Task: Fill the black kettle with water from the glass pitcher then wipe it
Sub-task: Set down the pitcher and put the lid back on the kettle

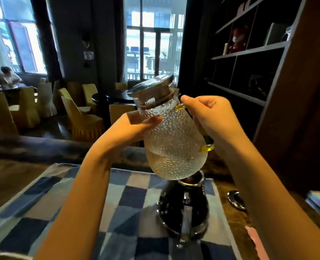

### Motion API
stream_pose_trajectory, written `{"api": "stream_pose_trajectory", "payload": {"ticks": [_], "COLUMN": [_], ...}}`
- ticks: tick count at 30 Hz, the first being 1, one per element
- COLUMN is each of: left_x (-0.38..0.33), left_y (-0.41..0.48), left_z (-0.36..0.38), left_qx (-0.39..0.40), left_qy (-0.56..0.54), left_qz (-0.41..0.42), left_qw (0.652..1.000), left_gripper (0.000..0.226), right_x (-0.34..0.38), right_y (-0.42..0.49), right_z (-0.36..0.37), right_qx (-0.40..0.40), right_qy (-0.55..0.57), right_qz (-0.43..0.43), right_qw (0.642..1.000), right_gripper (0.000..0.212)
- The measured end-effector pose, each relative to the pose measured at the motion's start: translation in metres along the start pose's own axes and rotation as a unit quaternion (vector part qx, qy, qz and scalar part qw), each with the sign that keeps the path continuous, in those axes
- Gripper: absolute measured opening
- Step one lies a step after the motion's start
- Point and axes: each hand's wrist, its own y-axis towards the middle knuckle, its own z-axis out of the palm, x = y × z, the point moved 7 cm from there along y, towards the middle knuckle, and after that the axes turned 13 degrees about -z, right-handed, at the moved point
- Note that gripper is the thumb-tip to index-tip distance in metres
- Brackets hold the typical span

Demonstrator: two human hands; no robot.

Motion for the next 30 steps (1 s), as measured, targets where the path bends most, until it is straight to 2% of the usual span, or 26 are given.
{"api": "stream_pose_trajectory", "payload": {"ticks": [2, 4, 9, 14, 18, 21, 23, 25, 30], "left_x": [0.012, 0.026, 0.071, 0.119, 0.150, 0.178, 0.199, 0.215, 0.227], "left_y": [0.001, 0.003, 0.016, 0.031, 0.044, 0.052, 0.055, 0.057, 0.054], "left_z": [-0.029, -0.056, -0.107, -0.139, -0.150, -0.155, -0.155, -0.152, -0.137], "left_qx": [-0.007, -0.004, 0.021, 0.097, 0.178, 0.195, 0.188, 0.195, 0.270], "left_qy": [0.021, 0.043, 0.056, 0.047, 0.068, 0.115, 0.148, 0.134, 0.079], "left_qz": [-0.025, -0.053, -0.096, -0.148, -0.201, -0.245, -0.256, -0.261, -0.251], "left_qw": [0.999, 0.998, 0.994, 0.983, 0.961, 0.943, 0.937, 0.936, 0.926], "left_gripper": [0.045, 0.052, 0.025, 0.037, 0.056, 0.066, 0.058, 0.050, 0.061], "right_x": [-0.009, -0.019, -0.041, -0.061, -0.079, -0.096, -0.105, -0.113, -0.122], "right_y": [-0.002, -0.006, -0.032, -0.071, -0.104, -0.127, -0.142, -0.156, -0.176], "right_z": [0.028, 0.056, 0.125, 0.180, 0.216, 0.233, 0.241, 0.250, 0.274], "right_qx": [0.005, 0.008, 0.024, 0.017, -0.014, -0.038, -0.048, -0.056, -0.065], "right_qy": [0.033, 0.056, 0.098, 0.098, 0.124, 0.105, 0.091, 0.084, 0.111], "right_qz": [0.031, 0.061, 0.105, 0.111, 0.102, 0.109, 0.112, 0.117, 0.133], "right_qw": [0.999, 0.996, 0.989, 0.989, 0.987, 0.988, 0.988, 0.988, 0.983], "right_gripper": [0.046, 0.041, 0.046, 0.044, 0.040, 0.037, 0.035, 0.032, 0.023]}}
